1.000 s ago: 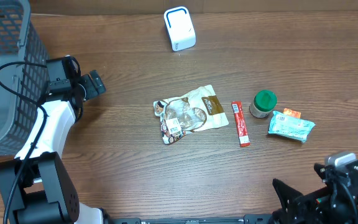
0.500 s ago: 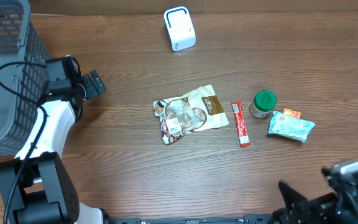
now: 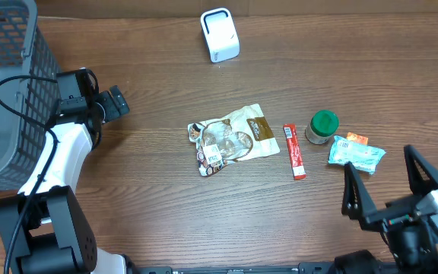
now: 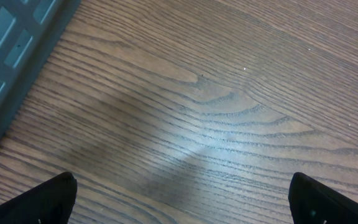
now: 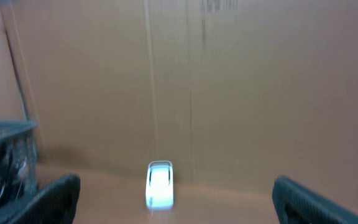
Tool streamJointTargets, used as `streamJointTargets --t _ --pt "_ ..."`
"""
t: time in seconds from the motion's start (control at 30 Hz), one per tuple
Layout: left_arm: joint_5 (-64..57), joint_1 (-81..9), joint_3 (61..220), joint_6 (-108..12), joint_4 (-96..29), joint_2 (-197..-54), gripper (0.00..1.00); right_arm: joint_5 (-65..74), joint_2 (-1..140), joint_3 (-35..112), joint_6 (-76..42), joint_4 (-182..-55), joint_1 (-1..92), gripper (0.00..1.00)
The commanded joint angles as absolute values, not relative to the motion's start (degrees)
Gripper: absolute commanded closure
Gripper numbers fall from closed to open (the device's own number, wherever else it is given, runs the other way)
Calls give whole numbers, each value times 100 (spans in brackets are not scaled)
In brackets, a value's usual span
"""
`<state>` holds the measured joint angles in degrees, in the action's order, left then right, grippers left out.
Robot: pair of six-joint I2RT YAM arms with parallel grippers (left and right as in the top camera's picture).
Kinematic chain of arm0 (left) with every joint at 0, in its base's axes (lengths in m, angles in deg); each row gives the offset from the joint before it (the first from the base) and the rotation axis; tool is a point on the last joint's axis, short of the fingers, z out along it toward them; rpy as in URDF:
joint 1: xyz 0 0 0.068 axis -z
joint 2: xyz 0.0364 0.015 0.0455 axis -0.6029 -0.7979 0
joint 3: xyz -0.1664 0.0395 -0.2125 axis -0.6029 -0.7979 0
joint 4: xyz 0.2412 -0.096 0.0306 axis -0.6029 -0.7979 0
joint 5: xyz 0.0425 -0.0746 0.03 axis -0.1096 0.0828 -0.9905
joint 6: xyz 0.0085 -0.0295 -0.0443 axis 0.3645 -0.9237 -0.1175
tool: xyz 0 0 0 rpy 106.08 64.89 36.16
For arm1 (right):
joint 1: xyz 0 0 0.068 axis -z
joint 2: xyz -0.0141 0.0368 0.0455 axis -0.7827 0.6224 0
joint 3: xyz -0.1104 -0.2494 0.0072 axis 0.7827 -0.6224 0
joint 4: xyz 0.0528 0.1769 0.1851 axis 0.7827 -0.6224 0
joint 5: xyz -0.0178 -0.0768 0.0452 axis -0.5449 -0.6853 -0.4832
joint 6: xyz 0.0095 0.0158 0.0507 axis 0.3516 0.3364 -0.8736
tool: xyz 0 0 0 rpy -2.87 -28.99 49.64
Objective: Scan the item barcode
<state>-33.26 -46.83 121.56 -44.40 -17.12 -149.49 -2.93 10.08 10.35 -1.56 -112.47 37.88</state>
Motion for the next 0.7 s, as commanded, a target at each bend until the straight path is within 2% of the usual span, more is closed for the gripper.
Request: streamJointTargets --t 0.0,0.13,0.37,0.67 --pt "-3302 -4679 12250 -4355 -1706 -14811 0 -304 719 222 -117 -10189 3808 0" --pt "-3302 -4679 12250 -4355 -1706 -14811 0 -206 418 -683 -119 -8908 3810 0" --pt "-3302 -4681 12250 -4355 -1706 -14811 1 -66 -140 -2019 -121 -7592 3810 0" --pt "-3302 -4679 12250 -4355 -1706 -14811 1 -64 -140 -3013 -126 -7288 3810 0"
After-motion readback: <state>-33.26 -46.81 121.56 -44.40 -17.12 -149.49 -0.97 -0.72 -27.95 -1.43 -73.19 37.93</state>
